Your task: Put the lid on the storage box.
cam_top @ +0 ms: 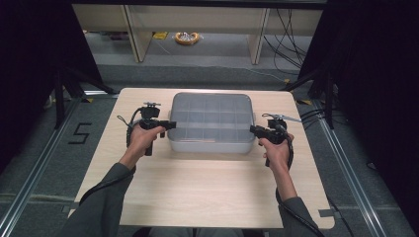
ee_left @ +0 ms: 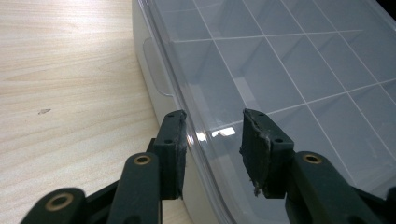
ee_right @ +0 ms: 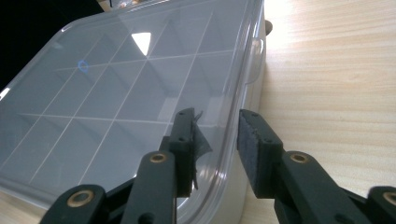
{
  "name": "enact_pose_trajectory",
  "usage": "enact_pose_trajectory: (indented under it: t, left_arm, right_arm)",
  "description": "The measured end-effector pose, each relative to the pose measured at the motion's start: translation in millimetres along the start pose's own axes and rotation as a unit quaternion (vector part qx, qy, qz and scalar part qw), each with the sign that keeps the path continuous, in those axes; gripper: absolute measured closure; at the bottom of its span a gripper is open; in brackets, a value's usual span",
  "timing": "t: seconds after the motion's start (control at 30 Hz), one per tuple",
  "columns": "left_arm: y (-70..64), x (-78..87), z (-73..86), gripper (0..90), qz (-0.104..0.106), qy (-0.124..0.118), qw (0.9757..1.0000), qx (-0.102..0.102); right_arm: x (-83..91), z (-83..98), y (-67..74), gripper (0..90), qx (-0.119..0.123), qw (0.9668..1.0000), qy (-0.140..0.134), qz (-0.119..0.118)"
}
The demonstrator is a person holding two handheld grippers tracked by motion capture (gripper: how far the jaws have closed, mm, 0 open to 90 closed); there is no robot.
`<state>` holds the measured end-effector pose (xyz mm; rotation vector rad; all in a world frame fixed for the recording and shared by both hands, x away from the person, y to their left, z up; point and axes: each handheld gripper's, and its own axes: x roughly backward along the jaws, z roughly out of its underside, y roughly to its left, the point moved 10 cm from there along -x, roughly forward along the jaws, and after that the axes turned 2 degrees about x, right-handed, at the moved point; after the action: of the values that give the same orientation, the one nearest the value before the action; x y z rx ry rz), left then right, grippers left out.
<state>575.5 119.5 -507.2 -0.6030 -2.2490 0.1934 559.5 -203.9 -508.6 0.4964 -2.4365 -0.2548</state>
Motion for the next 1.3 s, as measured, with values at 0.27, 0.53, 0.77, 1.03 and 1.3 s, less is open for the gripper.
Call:
enact_pose_trajectory:
  t: [0.27, 0.53, 0.77, 1.03, 1.3]
  left_arm:
    - [-1.9, 0.7, 2.3, 57.1, 0.006, 0.003, 0.9999, 0.007]
    - [-5.9, 8.1, 2.5, 46.2, 0.011, -0.011, 0.9997, 0.020]
    - [-12.1, 24.9, 5.5, 45.1, 0.019, -0.014, 0.9997, -0.001]
    - [-20.7, 39.0, 16.6, 43.7, 0.036, -0.018, 0.9990, -0.018]
    - [-31.1, 47.1, 33.8, 42.8, 0.056, -0.019, 0.9978, -0.030]
  right_arm:
    - [-0.8, -1.4, -1.6, 68.4, -0.008, 0.9999, -0.001, -0.009]
    - [1.9, -4.6, -0.7, 58.8, -0.017, 0.9998, 0.000, -0.003]
    - [13.0, -10.9, 0.4, 51.0, -0.006, 0.9999, -0.004, -0.009]
    - [23.4, -13.7, 5.0, 46.9, 0.003, 0.9997, -0.017, -0.016]
    - [33.0, -8.8, 14.0, 43.0, 0.020, 0.9992, -0.021, -0.028]
